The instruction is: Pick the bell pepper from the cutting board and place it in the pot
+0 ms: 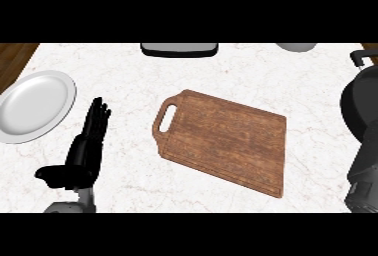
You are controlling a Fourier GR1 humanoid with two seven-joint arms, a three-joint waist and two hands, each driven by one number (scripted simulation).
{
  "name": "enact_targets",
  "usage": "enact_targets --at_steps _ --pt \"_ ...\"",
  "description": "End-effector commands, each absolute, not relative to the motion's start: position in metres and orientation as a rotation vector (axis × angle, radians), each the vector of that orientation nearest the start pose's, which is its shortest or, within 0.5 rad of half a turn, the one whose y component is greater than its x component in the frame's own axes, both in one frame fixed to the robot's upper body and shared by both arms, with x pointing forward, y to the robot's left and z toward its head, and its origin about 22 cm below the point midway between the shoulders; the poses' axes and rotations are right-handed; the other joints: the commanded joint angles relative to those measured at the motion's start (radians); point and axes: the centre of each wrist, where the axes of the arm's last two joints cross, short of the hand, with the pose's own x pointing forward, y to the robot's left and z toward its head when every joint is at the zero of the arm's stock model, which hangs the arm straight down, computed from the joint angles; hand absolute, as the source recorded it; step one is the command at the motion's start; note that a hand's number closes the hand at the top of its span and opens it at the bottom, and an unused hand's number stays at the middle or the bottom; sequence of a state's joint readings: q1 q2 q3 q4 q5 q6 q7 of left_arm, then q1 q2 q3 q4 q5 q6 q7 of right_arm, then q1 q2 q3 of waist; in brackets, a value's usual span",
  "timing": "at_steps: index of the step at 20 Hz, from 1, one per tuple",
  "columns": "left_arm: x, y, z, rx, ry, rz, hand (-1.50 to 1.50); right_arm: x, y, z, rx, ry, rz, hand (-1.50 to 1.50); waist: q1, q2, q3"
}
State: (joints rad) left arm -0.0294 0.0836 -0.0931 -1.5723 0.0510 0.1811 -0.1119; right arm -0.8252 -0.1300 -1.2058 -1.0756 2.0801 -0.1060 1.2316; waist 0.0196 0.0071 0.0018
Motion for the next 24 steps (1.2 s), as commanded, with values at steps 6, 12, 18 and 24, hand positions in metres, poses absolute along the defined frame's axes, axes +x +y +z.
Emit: enact_targets --at_steps 6,12,18,24 --pt "0.244 0.223 0.003 0.082 -1.700 0.028 0.00 0.349 -0.364 0.082 -1.559 -0.018 -0.850 -1.50 -0.001 -0.003 -0.002" --pt "0.244 0.221 0.006 0.086 -1.717 0.026 0.00 0.320 -0.386 0.109 -1.866 -0.345 -1.144 -1.50 0.005 0.001 -0.001" --pt "0.245 0.218 0.004 0.066 -1.691 0.023 0.00 0.295 -0.395 0.096 -1.895 -0.413 -1.365 -1.50 0.010 -0.005 -0.001" --pt "0.252 0.219 0.013 0.076 -1.717 0.009 0.00 0.282 -0.400 0.079 -1.972 -0.436 -1.400 -1.50 0.021 -0.006 -0.002"
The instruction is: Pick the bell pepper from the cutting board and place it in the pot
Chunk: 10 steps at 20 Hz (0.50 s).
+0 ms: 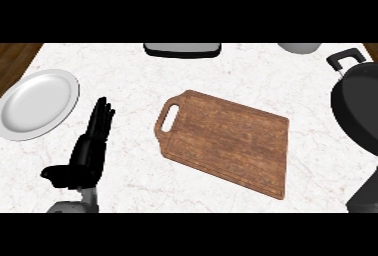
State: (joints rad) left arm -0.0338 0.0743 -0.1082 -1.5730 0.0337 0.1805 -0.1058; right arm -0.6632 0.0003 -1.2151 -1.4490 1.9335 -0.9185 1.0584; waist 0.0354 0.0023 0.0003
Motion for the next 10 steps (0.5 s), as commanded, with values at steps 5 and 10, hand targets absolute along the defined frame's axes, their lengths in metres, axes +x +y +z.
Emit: enact_targets --at_steps 5,10 --pt "0.251 0.220 -0.002 0.075 -1.692 0.004 0.00 0.265 -0.402 0.081 -2.032 -0.488 -1.385 -1.50 -0.003 -0.004 -0.002" --pt "0.249 0.217 0.007 0.097 -1.701 0.014 0.00 0.249 -0.402 0.076 -2.029 -0.455 -1.367 -1.50 -0.002 -0.006 -0.001"
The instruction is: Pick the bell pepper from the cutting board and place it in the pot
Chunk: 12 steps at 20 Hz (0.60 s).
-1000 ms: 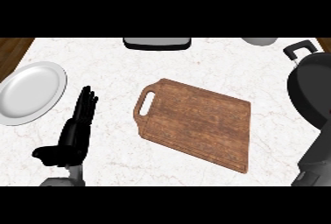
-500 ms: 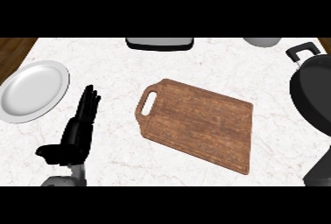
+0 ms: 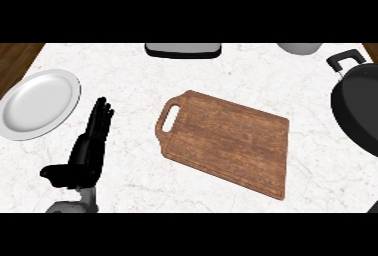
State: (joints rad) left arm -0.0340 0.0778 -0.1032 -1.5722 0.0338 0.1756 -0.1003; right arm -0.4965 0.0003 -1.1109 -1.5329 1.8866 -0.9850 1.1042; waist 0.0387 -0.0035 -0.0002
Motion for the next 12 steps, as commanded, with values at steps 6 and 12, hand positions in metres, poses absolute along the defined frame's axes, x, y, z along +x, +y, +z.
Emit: enact_targets --at_steps 6,12 --pt "0.251 0.218 0.012 0.085 -1.712 0.002 0.00 0.225 -0.404 0.077 -2.096 -0.462 -1.378 -1.50 -0.004 0.000 0.000" --pt "0.249 0.233 0.008 0.118 -1.706 0.023 0.00 0.191 -0.409 0.088 -2.167 -0.456 -1.450 -1.50 -0.014 -0.002 0.001"
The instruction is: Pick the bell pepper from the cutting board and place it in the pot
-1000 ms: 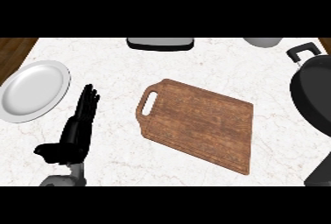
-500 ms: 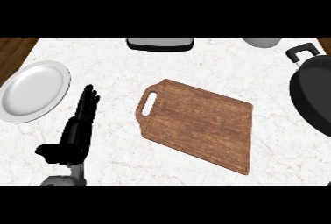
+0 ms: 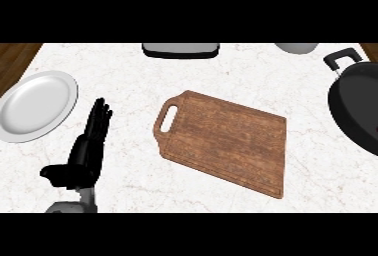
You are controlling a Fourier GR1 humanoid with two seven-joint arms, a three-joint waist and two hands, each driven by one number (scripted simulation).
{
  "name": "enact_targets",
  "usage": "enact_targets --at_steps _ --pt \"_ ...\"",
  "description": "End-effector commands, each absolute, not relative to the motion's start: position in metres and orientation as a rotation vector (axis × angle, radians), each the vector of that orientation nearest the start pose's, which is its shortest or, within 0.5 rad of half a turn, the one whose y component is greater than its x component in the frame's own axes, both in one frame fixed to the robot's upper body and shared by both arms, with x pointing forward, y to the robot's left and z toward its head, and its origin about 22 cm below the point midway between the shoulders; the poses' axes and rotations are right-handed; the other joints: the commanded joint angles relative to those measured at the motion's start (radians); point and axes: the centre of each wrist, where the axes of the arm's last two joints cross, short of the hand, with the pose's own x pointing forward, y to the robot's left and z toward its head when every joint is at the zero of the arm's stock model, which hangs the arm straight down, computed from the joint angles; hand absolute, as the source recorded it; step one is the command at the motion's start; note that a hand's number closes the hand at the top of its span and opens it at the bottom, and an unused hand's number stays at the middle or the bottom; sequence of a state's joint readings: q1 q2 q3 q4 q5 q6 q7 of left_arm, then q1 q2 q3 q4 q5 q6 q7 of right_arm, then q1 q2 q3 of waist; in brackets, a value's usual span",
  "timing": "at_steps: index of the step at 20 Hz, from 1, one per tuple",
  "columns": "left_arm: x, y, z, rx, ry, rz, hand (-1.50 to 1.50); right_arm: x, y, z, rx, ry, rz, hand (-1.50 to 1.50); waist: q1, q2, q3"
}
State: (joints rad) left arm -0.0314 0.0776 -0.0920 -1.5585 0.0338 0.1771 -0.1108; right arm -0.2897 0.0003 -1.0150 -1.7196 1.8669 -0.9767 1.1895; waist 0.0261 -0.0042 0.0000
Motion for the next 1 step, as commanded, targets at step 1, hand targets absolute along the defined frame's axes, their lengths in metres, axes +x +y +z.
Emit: enact_targets --at_steps 1 --pt "0.2486 0.2293 0.0034 0.095 -1.703 0.013 0.00 0.1838 -0.4075 0.0943 -2.170 -0.460 -1.473 -1.50 -0.015 -0.002 -0.001"
